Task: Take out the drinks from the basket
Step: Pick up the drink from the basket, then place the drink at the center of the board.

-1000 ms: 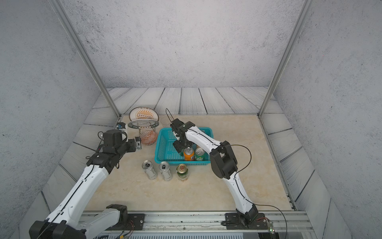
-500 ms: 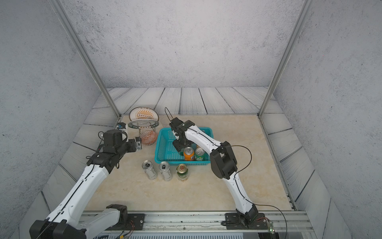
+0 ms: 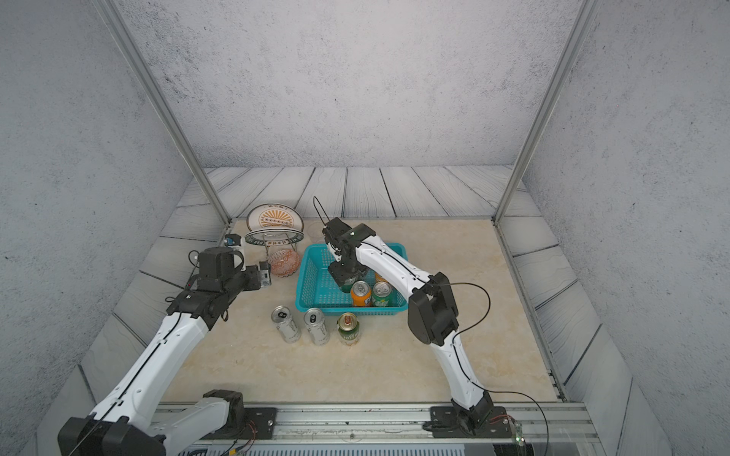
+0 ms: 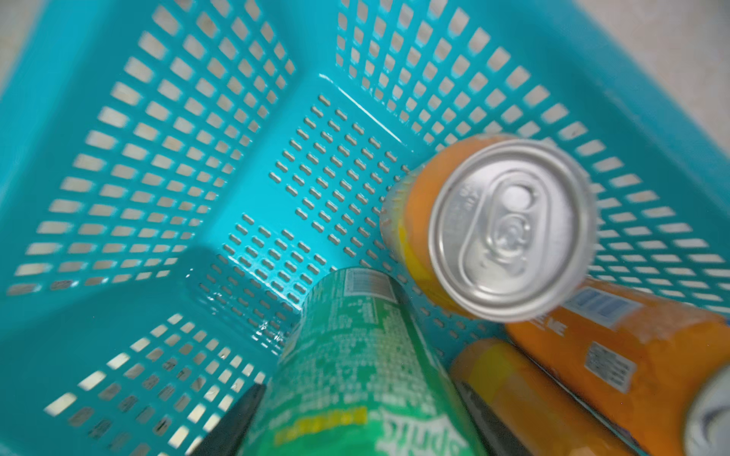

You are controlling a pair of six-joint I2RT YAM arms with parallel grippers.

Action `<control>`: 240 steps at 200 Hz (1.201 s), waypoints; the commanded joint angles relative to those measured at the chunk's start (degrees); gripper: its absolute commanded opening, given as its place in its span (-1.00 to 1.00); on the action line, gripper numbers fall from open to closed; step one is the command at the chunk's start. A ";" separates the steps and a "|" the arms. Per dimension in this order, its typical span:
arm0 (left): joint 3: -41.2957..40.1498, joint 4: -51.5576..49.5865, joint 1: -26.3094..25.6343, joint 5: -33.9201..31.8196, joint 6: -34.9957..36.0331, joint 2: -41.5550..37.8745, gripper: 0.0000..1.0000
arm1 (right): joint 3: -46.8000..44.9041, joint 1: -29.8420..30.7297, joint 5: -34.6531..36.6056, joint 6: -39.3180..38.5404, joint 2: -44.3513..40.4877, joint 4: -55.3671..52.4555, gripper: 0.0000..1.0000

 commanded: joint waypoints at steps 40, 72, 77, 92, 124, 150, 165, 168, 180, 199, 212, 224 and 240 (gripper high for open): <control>0.44 -0.30 0.90 0.92 -0.29 0.14 0.97 | 2.20 1.22 -0.44 -0.84 -14.26 -4.03 0.18; 0.50 -0.34 0.96 1.18 -0.38 0.16 0.97 | 0.62 2.25 0.52 -0.38 -19.13 -5.68 0.17; 0.55 -0.39 0.98 1.22 -0.41 0.18 0.97 | 0.11 2.47 0.69 -0.33 -20.04 -5.80 0.17; 0.51 -0.32 1.09 1.28 -0.42 0.09 0.97 | -1.99 3.42 1.21 0.13 -22.65 -5.97 0.17; 0.54 -0.34 1.33 1.62 -0.63 0.07 0.97 | -7.39 6.00 2.79 1.46 -28.11 -5.75 0.17; 0.51 -0.30 1.53 1.89 -0.73 0.10 0.97 | -13.60 8.82 3.48 2.72 -32.35 -4.32 0.16; 0.64 -0.24 1.64 1.97 -0.75 0.08 0.97 | -17.53 10.14 4.35 4.00 -34.69 -3.17 0.16; 0.57 -0.29 1.68 1.97 -0.74 0.08 0.97 | -18.38 10.32 4.38 4.12 -35.27 -2.92 0.16; 0.55 -0.22 1.69 2.14 -0.81 0.09 0.97 | -21.47 10.65 4.86 5.36 -37.23 -1.97 0.16; 0.52 -0.24 1.84 2.30 -0.91 0.12 0.97 | -26.84 10.76 5.42 6.98 -40.35 0.15 0.16; 0.51 -0.24 1.93 2.35 -1.02 0.14 0.97 | -30.12 10.75 5.57 7.96 -42.51 1.54 0.16; 0.48 -0.24 1.95 2.32 -1.07 0.18 0.97 | -33.03 10.72 5.58 8.86 -44.18 2.53 0.15; 0.47 -0.30 1.88 2.41 -1.02 0.25 0.97 | -36.56 10.75 5.66 9.73 -45.93 3.54 0.16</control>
